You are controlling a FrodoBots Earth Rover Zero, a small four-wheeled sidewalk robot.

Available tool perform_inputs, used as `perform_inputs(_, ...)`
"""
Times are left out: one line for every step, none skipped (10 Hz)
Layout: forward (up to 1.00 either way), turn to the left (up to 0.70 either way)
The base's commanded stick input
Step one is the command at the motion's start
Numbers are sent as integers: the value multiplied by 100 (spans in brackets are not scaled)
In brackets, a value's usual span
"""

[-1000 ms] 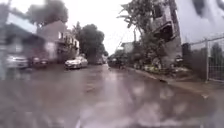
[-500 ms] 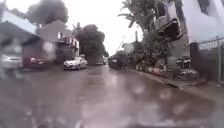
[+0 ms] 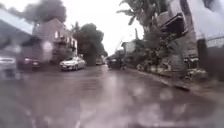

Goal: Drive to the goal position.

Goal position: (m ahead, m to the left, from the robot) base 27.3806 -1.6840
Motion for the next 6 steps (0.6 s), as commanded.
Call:
perform_inputs(100,0)
perform_inputs(100,0)
perform_inputs(100,0)
perform_inputs(100,0)
perform_inputs(100,17)
perform_inputs(100,27)
